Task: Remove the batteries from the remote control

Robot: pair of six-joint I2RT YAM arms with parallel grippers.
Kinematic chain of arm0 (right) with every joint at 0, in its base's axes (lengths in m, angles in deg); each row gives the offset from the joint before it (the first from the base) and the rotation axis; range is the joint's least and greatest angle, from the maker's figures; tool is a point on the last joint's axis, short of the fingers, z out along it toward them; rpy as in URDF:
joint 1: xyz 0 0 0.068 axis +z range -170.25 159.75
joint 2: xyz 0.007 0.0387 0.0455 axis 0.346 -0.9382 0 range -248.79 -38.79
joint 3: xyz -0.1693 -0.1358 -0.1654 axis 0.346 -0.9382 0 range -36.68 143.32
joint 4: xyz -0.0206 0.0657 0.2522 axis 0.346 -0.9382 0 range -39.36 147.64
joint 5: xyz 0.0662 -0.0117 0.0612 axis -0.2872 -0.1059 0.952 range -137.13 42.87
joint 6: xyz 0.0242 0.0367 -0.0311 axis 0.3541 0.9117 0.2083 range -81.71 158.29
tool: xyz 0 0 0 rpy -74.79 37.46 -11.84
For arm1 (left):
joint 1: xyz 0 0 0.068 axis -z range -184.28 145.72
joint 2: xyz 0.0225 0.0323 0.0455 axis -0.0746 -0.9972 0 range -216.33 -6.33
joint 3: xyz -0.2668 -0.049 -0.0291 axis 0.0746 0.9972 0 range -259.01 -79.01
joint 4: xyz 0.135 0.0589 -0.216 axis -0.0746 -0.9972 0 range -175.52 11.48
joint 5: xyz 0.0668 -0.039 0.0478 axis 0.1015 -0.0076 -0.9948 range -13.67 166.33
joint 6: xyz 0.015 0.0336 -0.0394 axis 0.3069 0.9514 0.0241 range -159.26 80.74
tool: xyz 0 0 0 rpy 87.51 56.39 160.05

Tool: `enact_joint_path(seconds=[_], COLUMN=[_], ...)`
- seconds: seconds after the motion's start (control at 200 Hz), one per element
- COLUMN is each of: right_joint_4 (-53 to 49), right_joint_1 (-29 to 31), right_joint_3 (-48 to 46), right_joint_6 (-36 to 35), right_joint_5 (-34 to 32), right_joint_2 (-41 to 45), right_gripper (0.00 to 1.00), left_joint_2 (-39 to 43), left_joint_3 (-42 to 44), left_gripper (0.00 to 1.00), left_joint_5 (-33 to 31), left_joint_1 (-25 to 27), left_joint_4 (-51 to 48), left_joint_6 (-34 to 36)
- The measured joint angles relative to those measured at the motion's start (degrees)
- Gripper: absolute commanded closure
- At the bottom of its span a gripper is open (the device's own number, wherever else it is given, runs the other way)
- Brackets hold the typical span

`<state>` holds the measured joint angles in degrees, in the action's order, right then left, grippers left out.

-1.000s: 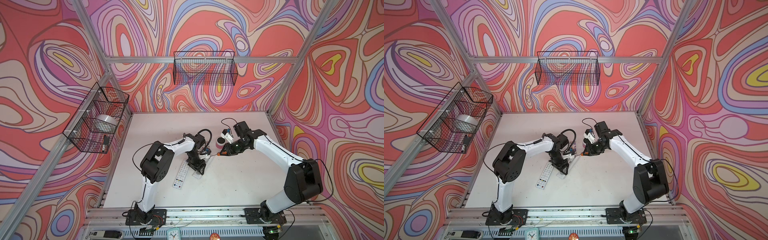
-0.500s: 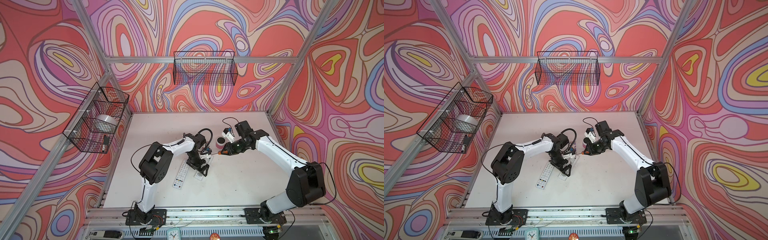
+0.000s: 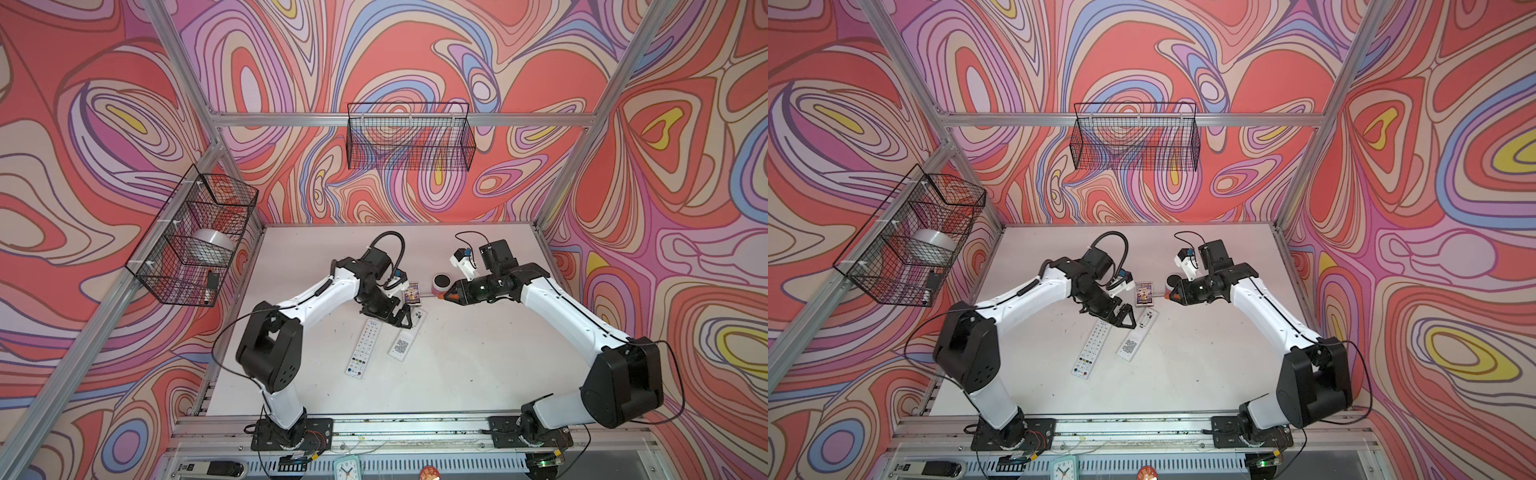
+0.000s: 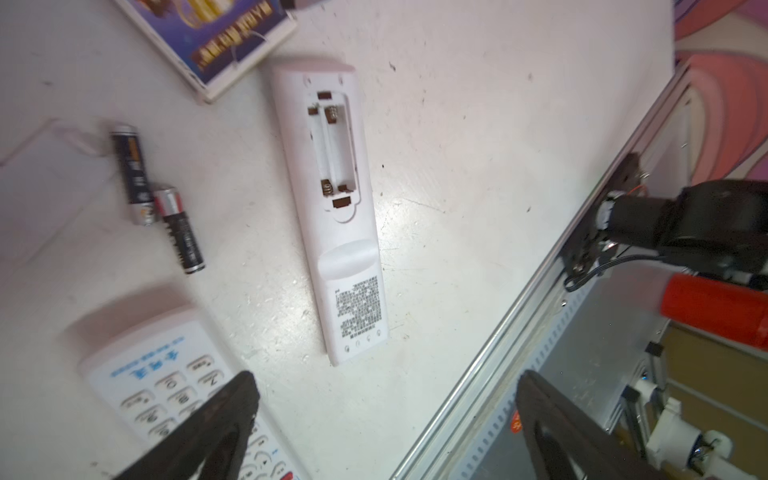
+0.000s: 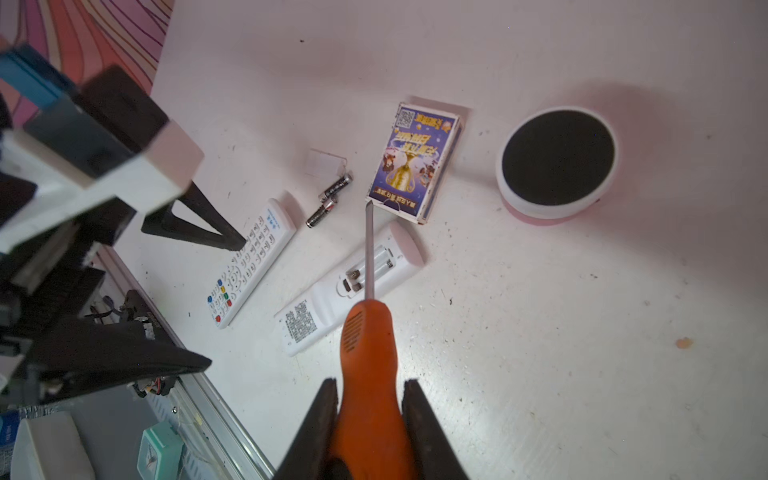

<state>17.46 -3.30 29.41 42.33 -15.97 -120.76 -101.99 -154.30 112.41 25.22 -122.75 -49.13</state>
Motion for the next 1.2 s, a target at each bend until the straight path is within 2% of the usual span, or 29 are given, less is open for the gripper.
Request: enact_joint_path(seconds=[0.12, 0.27, 0.351, 0.431, 0.526, 0.666, 0.726, 0.781, 0.891, 0.996, 1.067, 1.127, 1.202], right_joint_4=[7.1, 15.4, 19.8, 23.4, 26.1, 28.0, 28.5, 28.9, 29.2, 30.8, 31.0, 31.0, 31.3], right_joint_1=[0.0, 0.3, 0.7, 1.5, 2.8, 4.9, 5.5, 5.8, 5.9, 6.0, 6.0, 6.0, 6.0], right_joint_3=[-1.6, -1.7, -2.0, -2.6, -2.7, -2.8, -3.2, -3.7, -4.3, -4.4, -4.4, -4.4, -4.4], right_joint_6=[2.4, 5.8, 7.8, 9.7, 11.4, 12.4, 12.7, 13.1, 13.5, 13.7, 13.9, 14.0, 14.2], right_joint_5=[3.6, 6.6, 7.6, 8.2, 8.7, 9.0, 9.0, 8.9, 8.6, 8.2, 7.7, 7.5, 7.4], right_joint_2=[3.1, 4.3, 4.7, 5.0, 5.1, 5.1, 5.1, 5.1, 5.1, 5.3, 5.4, 5.4, 5.4], right_gripper=[1.0, 1.0, 1.0, 1.0, 1.0, 1.0, 1.0, 1.0, 1.0, 1.0, 1.0, 1.0, 1.0], left_joint_2=[7.4, 5.1, 2.6, 1.9, 2.0, 2.3, 2.3, 2.3, 2.1, 1.1, 0.2, -0.3, -0.5], left_joint_3=[11.0, 20.5, 22.5, 23.2, 23.0, 22.9, 22.6, 22.3, 21.1, 20.2, 20.1, 20.1, 20.1], left_gripper=[0.0, 0.0, 0.0, 0.0, 0.0, 0.0, 0.05, 0.15, 0.51, 0.64, 0.68, 0.8, 0.87], left_joint_5=[6.3, 9.2, 8.7, 7.3, 5.9, 3.7, 3.1, 2.8, 2.7, 2.7, 2.6, 2.6, 2.5], left_joint_1=[-4.9, -4.1, -3.2, -2.6, -2.2, -2.1, -2.1, -2.1, -2.1, -2.1, -2.1, -2.1, -2.1], left_joint_4=[22.1, 54.9, 68.6, 77.1, 83.2, 87.1, 87.9, 88.5, 89.2, 90.7, 91.8, 92.0, 92.0], left_joint_6=[-21.7, -50.4, -61.6, -68.7, -72.7, -75.3, -76.0, -76.3, -76.3, -77.3, -78.1, -78.6, -79.0])
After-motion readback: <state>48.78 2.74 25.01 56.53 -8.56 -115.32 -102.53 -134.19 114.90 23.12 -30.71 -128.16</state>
